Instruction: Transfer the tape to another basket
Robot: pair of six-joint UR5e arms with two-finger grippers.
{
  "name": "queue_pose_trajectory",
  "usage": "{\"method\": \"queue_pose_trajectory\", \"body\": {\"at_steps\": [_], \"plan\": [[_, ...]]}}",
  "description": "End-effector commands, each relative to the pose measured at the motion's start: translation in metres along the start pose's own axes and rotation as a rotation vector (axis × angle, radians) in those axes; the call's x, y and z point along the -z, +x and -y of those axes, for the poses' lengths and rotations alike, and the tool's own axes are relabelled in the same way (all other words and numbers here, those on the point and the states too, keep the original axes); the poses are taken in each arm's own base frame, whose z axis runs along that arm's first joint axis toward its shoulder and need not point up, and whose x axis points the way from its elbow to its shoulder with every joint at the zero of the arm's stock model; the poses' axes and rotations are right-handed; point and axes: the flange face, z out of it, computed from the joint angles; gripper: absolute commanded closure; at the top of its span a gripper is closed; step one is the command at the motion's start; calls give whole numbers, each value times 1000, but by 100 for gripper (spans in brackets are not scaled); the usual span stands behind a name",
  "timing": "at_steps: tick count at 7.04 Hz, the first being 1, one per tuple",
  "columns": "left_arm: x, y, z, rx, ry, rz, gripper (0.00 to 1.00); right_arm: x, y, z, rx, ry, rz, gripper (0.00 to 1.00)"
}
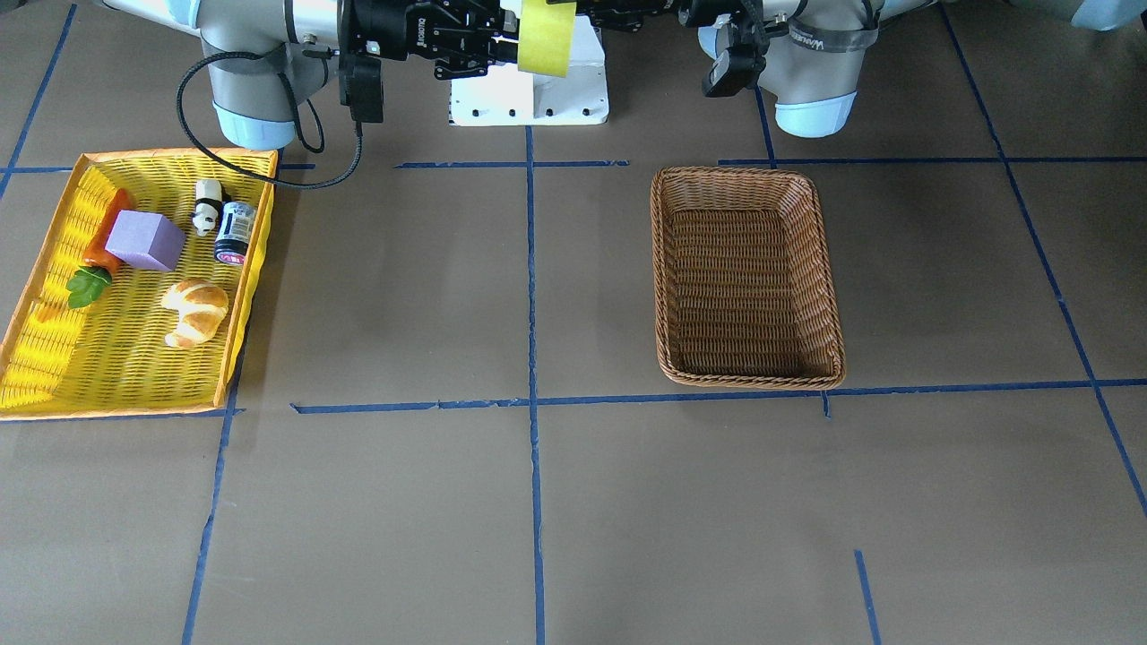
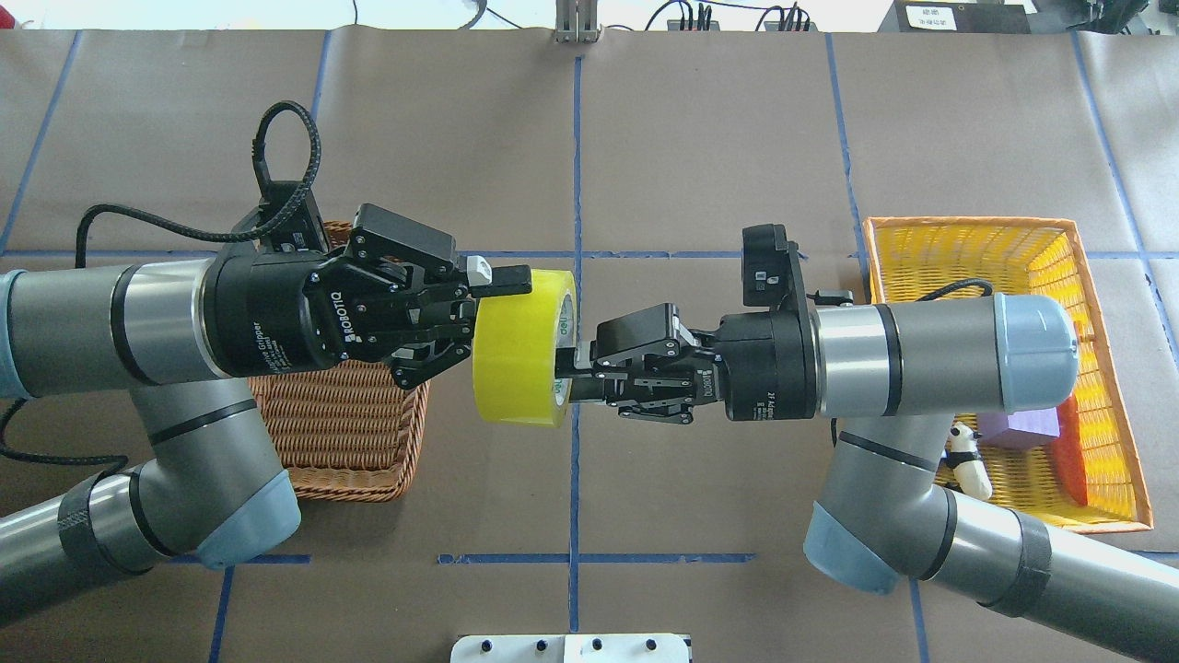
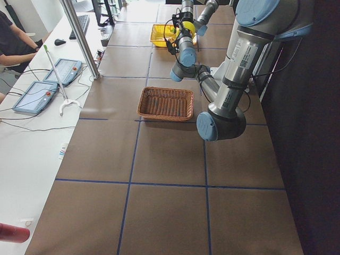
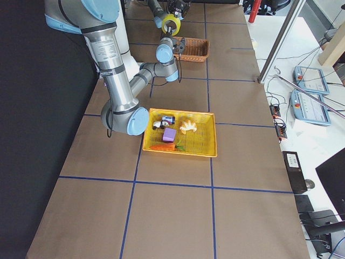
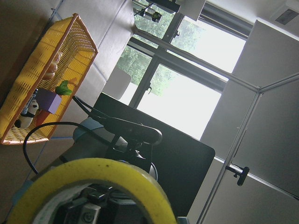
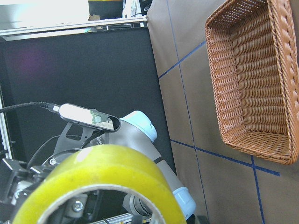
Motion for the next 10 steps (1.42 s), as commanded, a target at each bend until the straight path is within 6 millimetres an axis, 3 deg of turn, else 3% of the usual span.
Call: {"method": "queue_pose_trajectory", "body": {"at_steps": [1,4,6,7,8,10], "plan": [[0,0,0,2,1,1,100,-2,2,-2,-1,14,14,0],[1,0,1,13,3,1,100,1,2,-2,-1,18,12,0],[13,19,13,16,35,-18,100,7,10,2,0,29,-6,0],[23,32,21,43,61,-31,100,20,20,2,9,29,-4,0],[30,32,27,39,77,-24,100,45,33,5,20,37,11,0],[51,28,40,28,125,-3,100,68,32,23,42,82,9,0]]}}
